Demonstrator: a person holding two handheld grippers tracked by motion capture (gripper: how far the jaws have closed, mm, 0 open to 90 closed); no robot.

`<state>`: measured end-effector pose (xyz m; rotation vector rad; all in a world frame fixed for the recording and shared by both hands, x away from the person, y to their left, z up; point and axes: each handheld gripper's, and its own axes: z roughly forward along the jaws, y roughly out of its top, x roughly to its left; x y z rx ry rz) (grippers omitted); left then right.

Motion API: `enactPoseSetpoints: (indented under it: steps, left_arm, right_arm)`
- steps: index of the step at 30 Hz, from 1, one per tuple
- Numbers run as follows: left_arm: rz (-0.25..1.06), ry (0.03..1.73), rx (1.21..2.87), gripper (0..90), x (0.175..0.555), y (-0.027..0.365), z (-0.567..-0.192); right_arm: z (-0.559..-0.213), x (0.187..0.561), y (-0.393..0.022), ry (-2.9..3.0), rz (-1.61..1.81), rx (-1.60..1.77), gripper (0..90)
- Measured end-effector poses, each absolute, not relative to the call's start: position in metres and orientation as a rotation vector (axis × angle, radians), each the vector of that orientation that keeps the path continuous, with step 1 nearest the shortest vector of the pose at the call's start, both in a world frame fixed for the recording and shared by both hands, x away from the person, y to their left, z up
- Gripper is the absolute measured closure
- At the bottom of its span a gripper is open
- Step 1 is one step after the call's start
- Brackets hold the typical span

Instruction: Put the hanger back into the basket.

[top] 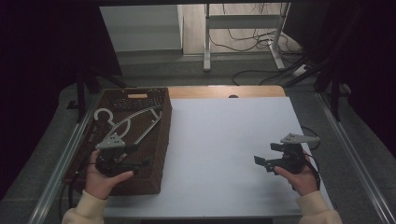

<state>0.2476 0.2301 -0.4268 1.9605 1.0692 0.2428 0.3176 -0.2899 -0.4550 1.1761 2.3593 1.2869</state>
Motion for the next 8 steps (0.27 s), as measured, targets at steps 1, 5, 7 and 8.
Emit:
enactPoseSetpoints:
  steps: [1,5,7,8]
  left_arm:
    - [0.244,1.068,1.963,22.6,0.2478,0.2303,-0.4269]
    - [0.247,1.073,1.959,22.1,0.2481,0.2322,-0.4261]
    - [0.248,1.075,1.956,22.0,0.2479,0.2334,-0.4254]
    - [0.248,1.075,1.956,22.0,0.2479,0.2334,-0.4254]
  right_arm:
    - [-0.4548,0.3174,-0.2903,2.357,1.287,1.179,5.9]
    - [-0.4548,0.3171,-0.2910,2.354,1.293,1.176,5.3]
    - [-0.4551,0.3172,-0.2906,2.358,1.294,1.168,5.2]
    - [-0.4552,0.3175,-0.2903,2.359,1.294,1.165,5.2]
